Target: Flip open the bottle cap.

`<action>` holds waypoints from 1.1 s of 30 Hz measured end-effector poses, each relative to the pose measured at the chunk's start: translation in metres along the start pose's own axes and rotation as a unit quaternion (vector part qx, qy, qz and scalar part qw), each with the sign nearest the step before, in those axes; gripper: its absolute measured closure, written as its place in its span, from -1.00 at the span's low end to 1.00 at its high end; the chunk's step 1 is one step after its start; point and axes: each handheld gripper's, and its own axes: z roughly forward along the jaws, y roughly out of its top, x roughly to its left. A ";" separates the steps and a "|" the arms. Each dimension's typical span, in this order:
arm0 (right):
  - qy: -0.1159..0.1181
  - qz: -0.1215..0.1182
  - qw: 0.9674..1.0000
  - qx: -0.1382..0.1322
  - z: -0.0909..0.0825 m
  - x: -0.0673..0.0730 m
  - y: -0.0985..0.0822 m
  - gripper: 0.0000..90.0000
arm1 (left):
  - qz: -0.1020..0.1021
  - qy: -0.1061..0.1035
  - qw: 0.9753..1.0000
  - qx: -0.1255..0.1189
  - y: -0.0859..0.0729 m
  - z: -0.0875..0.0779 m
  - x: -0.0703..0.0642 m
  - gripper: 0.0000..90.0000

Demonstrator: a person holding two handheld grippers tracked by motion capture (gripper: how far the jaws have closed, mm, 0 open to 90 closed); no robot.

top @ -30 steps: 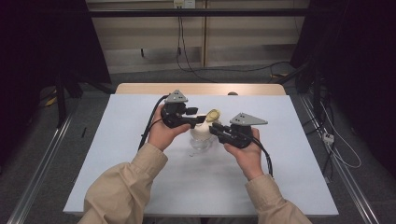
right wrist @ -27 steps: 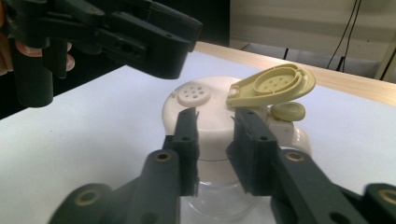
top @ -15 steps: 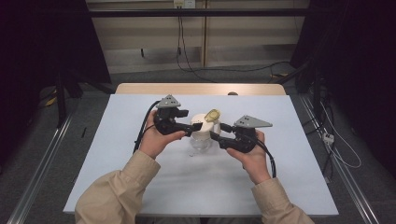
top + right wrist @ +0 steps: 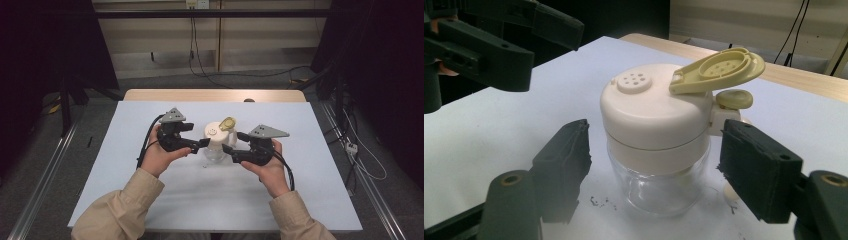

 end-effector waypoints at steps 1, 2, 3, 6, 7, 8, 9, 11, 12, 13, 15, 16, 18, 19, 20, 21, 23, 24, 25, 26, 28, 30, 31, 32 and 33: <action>0.000 0.000 1.000 -0.001 0.000 0.000 0.000 -0.38 | -0.001 -0.001 1.000 -0.002 -0.001 -0.001 0.000 -0.67; 0.001 0.001 1.000 0.000 0.000 0.000 -0.001 -0.38 | -0.002 -0.001 1.000 -0.003 -0.003 -0.002 0.000 -0.67; 0.001 0.000 1.000 -0.001 0.000 0.000 -0.001 -0.39 | -0.002 -0.001 1.000 -0.003 -0.005 -0.003 0.001 -0.67; 0.003 0.001 1.000 0.001 0.000 0.001 -0.004 -0.41 | -0.006 0.001 1.000 -0.002 -0.011 -0.006 0.002 -0.68; 0.003 -0.002 1.000 0.003 0.000 0.001 -0.004 -0.41 | -0.006 0.002 1.000 -0.002 -0.013 -0.008 0.003 -0.69; 0.004 -0.005 1.000 0.005 0.000 0.002 -0.005 -0.42 | -0.005 0.002 1.000 -0.002 -0.015 -0.009 0.004 -0.69; 0.003 -0.008 1.000 0.007 -0.001 0.002 -0.005 -0.43 | -0.008 0.002 1.000 -0.004 -0.017 -0.010 0.005 -0.69; 0.003 -0.010 1.000 0.007 -0.002 0.002 -0.007 -0.44 | -0.007 0.003 1.000 -0.004 -0.021 -0.013 0.007 -0.70; 0.005 -0.010 1.000 0.008 -0.002 0.002 -0.007 -0.44 | -0.008 0.004 1.000 -0.003 -0.022 -0.014 0.007 -0.71; 0.005 -0.009 1.000 0.009 -0.003 0.002 -0.008 -0.45 | -0.006 0.004 1.000 -0.003 -0.023 -0.015 0.008 -0.72; 0.006 -0.008 1.000 0.009 -0.004 0.002 -0.009 -0.46 | -0.004 0.003 1.000 -0.005 -0.027 -0.019 0.009 -0.73; 0.008 -0.008 1.000 0.008 -0.005 0.001 -0.011 -0.47 | -0.003 0.003 1.000 -0.006 -0.029 -0.021 0.009 -0.73; 0.009 -0.007 1.000 0.007 -0.007 0.000 -0.013 -0.48 | -0.004 0.004 1.000 -0.005 -0.034 -0.024 0.011 -0.74; 0.009 -0.008 1.000 0.008 -0.008 0.000 -0.014 -0.48 | -0.006 0.005 1.000 -0.004 -0.037 -0.025 0.012 -0.75; 0.010 -0.007 1.000 0.008 -0.009 0.000 -0.015 -0.49 | -0.006 0.006 1.000 -0.003 -0.039 -0.026 0.013 -0.76; 0.010 -0.006 1.000 0.008 -0.010 -0.001 -0.016 -0.49 | -0.006 0.006 1.000 -0.002 -0.041 -0.027 0.014 -0.76; 0.011 -0.006 1.000 0.010 -0.012 -0.001 -0.019 -0.50 | -0.012 0.007 1.000 -0.003 -0.046 -0.029 0.015 -0.77; 0.009 -0.008 1.000 0.011 -0.013 -0.002 -0.020 -0.50 | -0.013 0.006 1.000 -0.004 -0.047 -0.030 0.016 -0.79; 0.010 -0.008 1.000 0.012 -0.014 -0.002 -0.021 -0.51 | -0.012 0.006 1.000 -0.006 -0.049 -0.031 0.016 -0.79; 0.010 -0.007 1.000 0.012 -0.015 -0.002 -0.023 -0.51 | -0.014 0.005 1.000 -0.005 -0.050 -0.031 0.017 -0.79; 0.008 -0.008 1.000 0.015 -0.016 -0.004 -0.026 -0.51 | -0.014 0.004 1.000 -0.008 -0.052 -0.032 0.017 -0.80; 0.006 -0.009 1.000 0.017 -0.017 -0.005 -0.029 -0.52 | -0.013 0.002 1.000 -0.010 -0.054 -0.034 0.017 -0.80; 0.006 -0.009 1.000 0.017 -0.018 -0.005 -0.031 -0.52 | -0.012 0.003 1.000 -0.011 -0.054 -0.034 0.017 -0.81; 0.005 -0.009 1.000 0.018 -0.019 -0.006 -0.032 -0.53 | -0.011 0.003 1.000 -0.013 -0.055 -0.035 0.017 -0.81; 0.005 -0.010 1.000 0.018 -0.019 -0.006 -0.033 -0.53 | -0.008 0.003 1.000 -0.013 -0.055 -0.036 0.017 -0.81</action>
